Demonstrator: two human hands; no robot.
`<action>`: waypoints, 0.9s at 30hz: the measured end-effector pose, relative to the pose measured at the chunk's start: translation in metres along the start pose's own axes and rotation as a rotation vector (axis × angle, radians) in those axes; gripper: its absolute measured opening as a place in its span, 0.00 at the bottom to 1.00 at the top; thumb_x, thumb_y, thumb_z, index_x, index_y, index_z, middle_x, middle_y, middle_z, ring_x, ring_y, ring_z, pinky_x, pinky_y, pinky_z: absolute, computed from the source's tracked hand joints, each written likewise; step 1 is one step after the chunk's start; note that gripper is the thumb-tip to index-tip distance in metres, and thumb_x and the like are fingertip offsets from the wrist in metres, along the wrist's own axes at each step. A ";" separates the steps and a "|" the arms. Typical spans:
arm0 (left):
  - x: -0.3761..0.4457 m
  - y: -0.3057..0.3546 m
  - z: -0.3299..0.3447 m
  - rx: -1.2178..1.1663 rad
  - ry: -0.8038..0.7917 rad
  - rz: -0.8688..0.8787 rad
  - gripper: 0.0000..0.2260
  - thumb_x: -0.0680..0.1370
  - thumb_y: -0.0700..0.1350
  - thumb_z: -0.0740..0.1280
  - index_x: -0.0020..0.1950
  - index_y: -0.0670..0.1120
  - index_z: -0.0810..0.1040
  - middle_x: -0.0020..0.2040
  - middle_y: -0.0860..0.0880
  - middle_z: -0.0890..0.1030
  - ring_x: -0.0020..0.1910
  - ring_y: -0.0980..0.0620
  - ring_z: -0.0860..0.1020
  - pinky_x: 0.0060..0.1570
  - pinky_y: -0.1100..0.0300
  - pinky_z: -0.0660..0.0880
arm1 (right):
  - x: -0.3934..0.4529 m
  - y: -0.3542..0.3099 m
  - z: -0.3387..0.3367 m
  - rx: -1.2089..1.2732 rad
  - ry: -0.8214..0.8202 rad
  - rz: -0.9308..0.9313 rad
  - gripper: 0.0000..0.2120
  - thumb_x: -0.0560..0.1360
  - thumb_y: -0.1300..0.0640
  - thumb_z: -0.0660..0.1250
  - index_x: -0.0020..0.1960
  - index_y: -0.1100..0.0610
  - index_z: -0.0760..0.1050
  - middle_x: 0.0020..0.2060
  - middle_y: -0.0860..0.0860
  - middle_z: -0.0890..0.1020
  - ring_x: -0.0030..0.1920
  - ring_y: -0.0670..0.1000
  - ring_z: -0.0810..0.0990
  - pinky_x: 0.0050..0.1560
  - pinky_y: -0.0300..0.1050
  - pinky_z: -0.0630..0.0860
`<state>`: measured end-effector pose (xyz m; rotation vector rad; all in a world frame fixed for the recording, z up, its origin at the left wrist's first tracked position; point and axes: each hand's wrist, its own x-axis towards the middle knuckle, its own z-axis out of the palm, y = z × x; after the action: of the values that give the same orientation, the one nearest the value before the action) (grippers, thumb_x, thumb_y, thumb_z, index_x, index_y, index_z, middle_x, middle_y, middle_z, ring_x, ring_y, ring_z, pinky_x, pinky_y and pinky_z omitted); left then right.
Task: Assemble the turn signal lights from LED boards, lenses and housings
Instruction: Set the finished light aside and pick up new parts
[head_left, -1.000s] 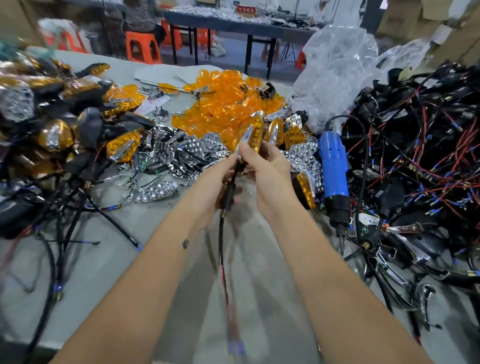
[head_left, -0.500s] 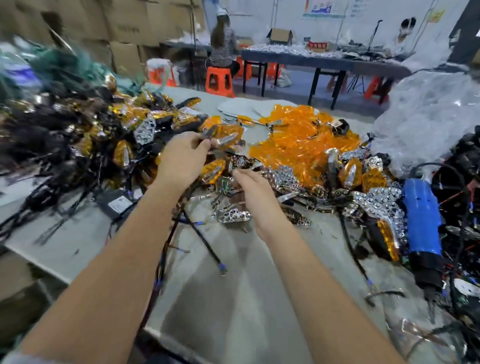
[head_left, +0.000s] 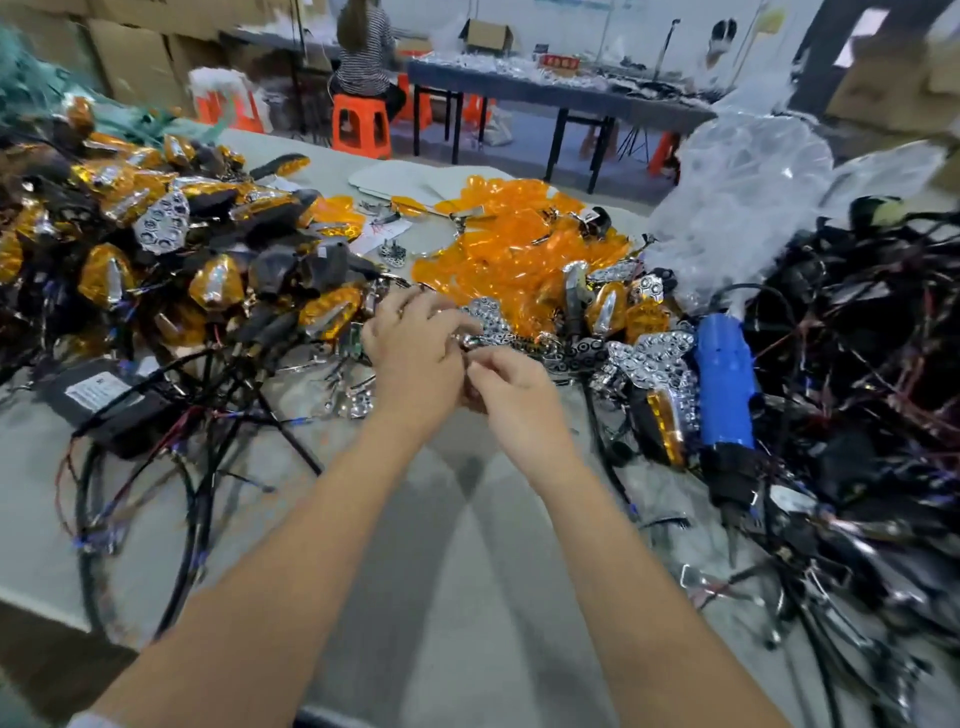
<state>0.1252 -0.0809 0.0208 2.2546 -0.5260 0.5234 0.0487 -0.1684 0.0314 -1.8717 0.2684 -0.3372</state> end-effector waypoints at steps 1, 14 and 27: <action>-0.006 0.012 0.009 -0.085 -0.029 0.000 0.22 0.71 0.42 0.52 0.48 0.52 0.85 0.58 0.53 0.81 0.66 0.46 0.66 0.63 0.53 0.59 | -0.003 0.004 -0.012 -0.041 0.058 -0.029 0.12 0.79 0.61 0.61 0.43 0.50 0.79 0.38 0.44 0.80 0.44 0.49 0.79 0.48 0.44 0.77; -0.069 0.124 0.087 -0.242 -0.356 0.565 0.15 0.67 0.37 0.65 0.50 0.43 0.86 0.56 0.47 0.85 0.60 0.38 0.78 0.62 0.44 0.70 | -0.032 0.037 -0.151 -0.442 0.788 -0.074 0.08 0.77 0.60 0.64 0.48 0.56 0.82 0.48 0.51 0.80 0.53 0.55 0.77 0.56 0.52 0.72; -0.075 0.115 0.095 -0.250 -0.503 0.474 0.10 0.75 0.39 0.66 0.46 0.50 0.85 0.60 0.56 0.81 0.70 0.54 0.67 0.73 0.52 0.52 | -0.035 0.063 -0.221 -0.772 0.744 0.621 0.23 0.74 0.58 0.68 0.66 0.62 0.68 0.64 0.63 0.71 0.63 0.65 0.70 0.61 0.55 0.70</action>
<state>0.0236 -0.2092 -0.0121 2.0079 -1.3231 0.0926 -0.0645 -0.3711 0.0343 -2.1871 1.6319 -0.5292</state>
